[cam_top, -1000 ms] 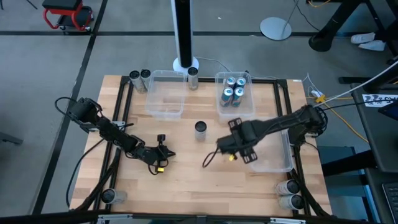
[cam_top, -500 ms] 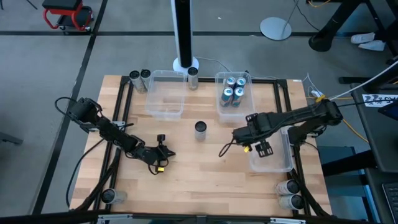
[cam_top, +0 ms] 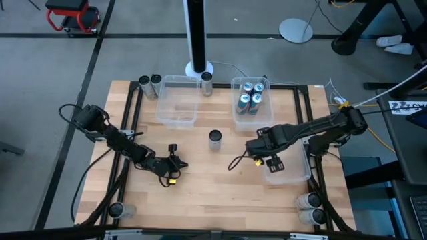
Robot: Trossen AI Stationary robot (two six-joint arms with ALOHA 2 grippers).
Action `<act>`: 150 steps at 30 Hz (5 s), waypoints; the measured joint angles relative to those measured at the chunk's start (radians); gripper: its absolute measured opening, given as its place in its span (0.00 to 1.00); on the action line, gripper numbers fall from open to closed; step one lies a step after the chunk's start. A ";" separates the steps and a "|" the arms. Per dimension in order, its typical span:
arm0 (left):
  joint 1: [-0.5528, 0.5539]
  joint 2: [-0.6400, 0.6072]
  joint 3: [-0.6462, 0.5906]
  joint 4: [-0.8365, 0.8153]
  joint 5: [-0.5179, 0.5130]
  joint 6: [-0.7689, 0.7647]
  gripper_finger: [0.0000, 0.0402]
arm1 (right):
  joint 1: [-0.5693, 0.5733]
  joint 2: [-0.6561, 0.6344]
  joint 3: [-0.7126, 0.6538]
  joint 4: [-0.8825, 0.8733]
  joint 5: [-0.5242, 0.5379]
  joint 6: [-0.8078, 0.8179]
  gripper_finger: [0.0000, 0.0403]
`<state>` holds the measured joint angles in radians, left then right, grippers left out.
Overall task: Sort soda cans
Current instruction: Adjust the bottom right transparent bin, then put the white pink soda can into the bottom right transparent bin
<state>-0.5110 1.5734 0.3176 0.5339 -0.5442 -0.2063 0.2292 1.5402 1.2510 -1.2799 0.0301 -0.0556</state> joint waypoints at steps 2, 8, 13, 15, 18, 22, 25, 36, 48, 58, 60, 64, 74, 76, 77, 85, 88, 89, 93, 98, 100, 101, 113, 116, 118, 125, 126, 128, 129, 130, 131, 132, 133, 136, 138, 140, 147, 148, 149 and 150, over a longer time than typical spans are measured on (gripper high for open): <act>0.000 0.000 0.000 0.000 0.000 0.000 0.02 | 0.000 0.000 0.000 0.028 0.003 0.014 0.74; 0.000 0.000 0.000 0.000 0.000 -0.003 0.02 | 0.000 0.000 0.000 0.165 0.049 0.044 0.74; 0.000 0.000 0.000 0.000 0.000 -0.004 0.02 | -0.001 0.000 0.000 0.249 0.093 0.052 0.74; 0.000 0.000 0.000 0.000 0.000 -0.004 0.02 | -0.001 0.000 0.000 0.270 0.111 0.055 0.74; 0.000 0.000 0.000 0.000 0.000 -0.004 0.02 | -0.001 0.000 0.000 0.295 0.138 0.057 0.74; 0.000 0.000 0.000 0.000 0.000 -0.004 0.02 | -0.004 0.000 0.000 0.296 0.167 0.085 0.74; 0.000 0.000 0.000 0.001 0.000 -0.004 0.02 | -0.024 0.001 0.026 0.250 0.097 0.087 0.74; 0.000 0.000 0.000 0.001 0.000 -0.004 0.02 | -0.076 -0.002 0.309 0.290 0.251 -0.112 0.74; 0.000 0.000 0.000 0.002 0.000 -0.022 0.02 | -0.092 0.118 0.307 0.777 0.318 -0.585 0.74; 0.000 0.000 0.000 0.001 0.000 -0.028 0.02 | -0.216 0.214 0.307 0.723 0.059 -0.462 0.74; 0.000 0.000 0.000 0.002 0.000 -0.028 0.02 | -0.232 0.235 0.307 0.707 0.004 -0.432 0.74; 0.000 0.000 0.000 0.000 0.001 -0.038 0.02 | -0.246 0.263 0.307 0.658 -0.056 -0.388 0.74; -0.002 0.000 0.000 0.001 0.001 -0.044 0.02 | -0.243 0.295 0.307 0.625 -0.063 -0.363 0.74; -0.003 0.000 0.000 0.000 0.001 -0.043 0.02 | -0.243 0.307 0.309 0.632 -0.059 -0.363 0.74; -0.004 0.000 0.000 0.000 0.002 -0.044 0.02 | -0.243 0.310 0.309 0.631 -0.059 -0.362 0.74; -0.007 0.000 0.000 0.002 0.002 -0.041 0.02 | -0.243 0.340 0.309 0.617 -0.060 -0.340 0.74; -0.008 0.000 0.000 0.000 0.002 -0.042 0.02 | -0.243 0.341 0.309 0.612 -0.058 -0.340 0.74; -0.008 0.000 0.000 0.002 0.002 -0.044 0.02 | -0.243 0.341 0.309 0.612 -0.057 -0.340 0.74; -0.008 0.000 0.000 0.002 0.002 -0.044 0.02 | -0.243 0.341 0.309 0.608 -0.057 -0.339 0.74; -0.008 0.000 0.000 0.001 0.002 -0.044 0.02 | -0.243 0.341 0.308 0.606 -0.058 -0.339 0.74; -0.008 0.000 0.000 0.001 0.002 -0.045 0.02 | -0.243 0.341 0.308 0.605 -0.058 -0.334 0.74; -0.008 0.000 0.000 0.001 0.002 -0.045 0.02 | -0.243 0.342 0.308 0.604 -0.058 -0.334 0.74; -0.008 0.000 0.000 0.001 0.039 -0.048 0.02 | -0.243 0.347 0.308 0.550 -0.039 -0.316 0.74; -0.008 0.000 0.000 0.001 0.042 -0.046 0.02 | -0.242 0.351 0.305 0.539 -0.027 -0.315 0.74; -0.008 0.000 0.000 0.001 0.042 -0.046 0.02 | -0.242 0.351 0.305 0.539 -0.024 -0.315 0.74; -0.008 0.000 0.000 0.001 0.042 -0.045 0.02 | -0.242 0.351 0.305 0.542 -0.022 -0.316 0.73; -0.008 0.000 0.000 0.001 0.042 -0.045 0.02 | -0.242 0.351 0.305 0.542 -0.022 -0.319 0.71; -0.008 0.000 0.000 0.001 0.042 -0.045 0.02 | -0.242 0.351 0.305 0.543 -0.022 -0.328 0.67; -0.008 0.000 0.000 0.001 0.041 -0.045 0.02 | -0.242 0.351 0.305 0.543 -0.023 -0.336 0.65; -0.008 0.000 0.000 0.001 0.041 -0.045 0.02 | -0.242 0.351 0.305 0.543 -0.024 -0.341 0.62; -0.008 0.000 0.000 0.001 0.041 -0.042 0.02 | -0.242 0.351 0.305 0.543 -0.028 -0.346 0.62; -0.008 0.000 0.000 0.001 0.041 -0.036 0.02 | -0.242 0.351 0.305 0.544 -0.032 -0.353 0.62; -0.008 0.000 0.000 0.001 0.041 -0.027 0.02 | -0.243 0.349 0.306 0.543 -0.035 -0.362 0.62; -0.008 0.000 0.000 0.001 0.041 -0.024 0.02 | -0.241 0.338 0.304 0.539 -0.030 -0.372 0.62; -0.008 0.000 0.000 0.001 0.041 -0.024 0.02 | -0.241 0.323 0.303 0.522 -0.015 -0.373 0.62; -0.008 0.000 0.000 0.001 0.041 -0.024 0.02 | -0.239 0.299 0.319 0.502 -0.002 -0.374 0.62; -0.008 0.000 0.000 0.001 0.040 -0.024 0.02 | -0.208 0.243 0.453 0.385 0.085 -0.392 0.62; -0.008 0.000 0.000 0.001 0.040 -0.024 0.02 | -0.201 0.241 0.481 0.366 0.093 -0.393 0.62; -0.008 0.000 0.000 0.001 0.040 -0.025 0.02 | -0.194 0.238 0.511 0.341 0.103 -0.394 0.62; -0.008 0.000 0.000 0.001 0.040 -0.025 0.02 | -0.189 0.236 0.547 0.304 0.115 -0.394 0.62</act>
<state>-0.5193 1.5730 0.3176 0.5347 -0.5037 -0.2310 0.0406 1.7764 1.7985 -0.9762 0.1455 -0.4496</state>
